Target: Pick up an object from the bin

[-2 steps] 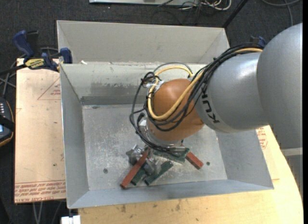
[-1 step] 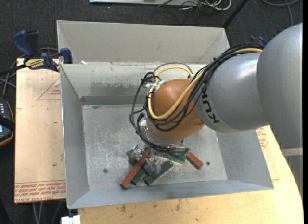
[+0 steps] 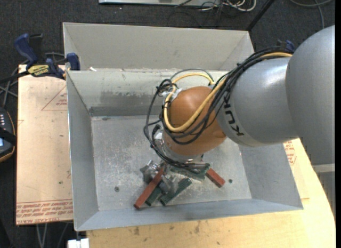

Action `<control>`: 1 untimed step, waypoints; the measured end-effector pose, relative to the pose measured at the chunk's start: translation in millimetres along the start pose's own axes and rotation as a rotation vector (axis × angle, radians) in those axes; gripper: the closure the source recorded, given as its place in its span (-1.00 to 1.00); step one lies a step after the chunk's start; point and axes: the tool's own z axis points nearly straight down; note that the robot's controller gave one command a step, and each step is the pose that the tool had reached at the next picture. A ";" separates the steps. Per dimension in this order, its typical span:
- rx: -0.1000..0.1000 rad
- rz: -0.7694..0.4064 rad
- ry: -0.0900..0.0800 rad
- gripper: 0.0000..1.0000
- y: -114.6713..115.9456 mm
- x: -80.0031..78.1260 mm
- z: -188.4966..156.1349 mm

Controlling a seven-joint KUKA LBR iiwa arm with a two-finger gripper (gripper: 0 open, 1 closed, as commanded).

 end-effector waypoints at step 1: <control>-0.006 -0.001 0.008 1.00 1.3 0.8 -9.1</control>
Offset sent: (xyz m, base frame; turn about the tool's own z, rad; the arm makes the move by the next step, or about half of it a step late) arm 0.0002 0.0000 0.0503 0.0001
